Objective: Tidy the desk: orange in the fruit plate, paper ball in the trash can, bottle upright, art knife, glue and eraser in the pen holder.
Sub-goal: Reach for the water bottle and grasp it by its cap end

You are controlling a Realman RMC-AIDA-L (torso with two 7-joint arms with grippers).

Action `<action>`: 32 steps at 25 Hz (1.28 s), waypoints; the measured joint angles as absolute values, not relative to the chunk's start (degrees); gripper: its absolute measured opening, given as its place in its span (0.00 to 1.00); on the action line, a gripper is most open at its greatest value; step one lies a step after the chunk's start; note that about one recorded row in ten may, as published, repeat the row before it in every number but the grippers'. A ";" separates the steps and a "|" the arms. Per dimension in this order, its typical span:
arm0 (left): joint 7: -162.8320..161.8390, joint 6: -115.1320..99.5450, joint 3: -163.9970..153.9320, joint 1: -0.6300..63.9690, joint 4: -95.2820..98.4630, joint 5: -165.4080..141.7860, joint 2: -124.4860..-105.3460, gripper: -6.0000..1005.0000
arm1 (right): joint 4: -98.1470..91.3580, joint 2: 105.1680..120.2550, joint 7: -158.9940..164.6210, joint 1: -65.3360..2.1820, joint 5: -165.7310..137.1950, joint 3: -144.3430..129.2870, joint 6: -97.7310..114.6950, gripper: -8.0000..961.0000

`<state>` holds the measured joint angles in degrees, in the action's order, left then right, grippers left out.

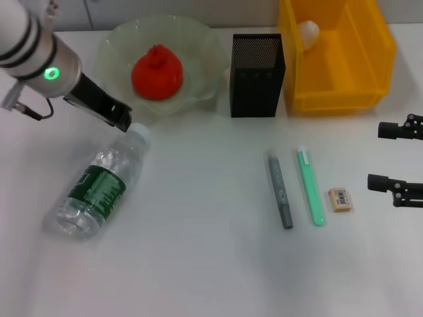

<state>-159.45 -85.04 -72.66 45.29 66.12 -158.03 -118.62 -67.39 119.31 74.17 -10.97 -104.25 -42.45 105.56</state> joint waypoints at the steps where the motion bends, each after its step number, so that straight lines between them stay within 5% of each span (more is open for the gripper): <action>1: -160.50 -85.01 -73.96 46.89 64.44 -160.14 -118.79 0.09 | -67.36 119.30 74.16 -10.93 -104.31 -42.46 105.56 0.82; 3: -160.88 -84.98 -74.42 47.65 63.61 -160.89 -118.87 0.10 | -67.13 119.29 74.00 -10.91 -104.40 -42.53 105.51 0.82; 14: -162.71 -85.39 -74.32 51.08 58.80 -161.43 -119.01 0.54 | -66.88 119.26 73.07 -10.81 -104.84 -42.72 105.09 0.82; 16: -162.79 -84.90 -74.11 52.11 56.20 -161.45 -119.00 0.77 | -66.85 119.28 72.48 -10.81 -104.83 -42.75 105.19 0.82; 32: -164.36 -77.15 -72.93 58.40 41.96 -161.87 -118.97 0.86 | -63.84 119.36 68.37 -11.29 -104.81 -43.15 105.48 0.82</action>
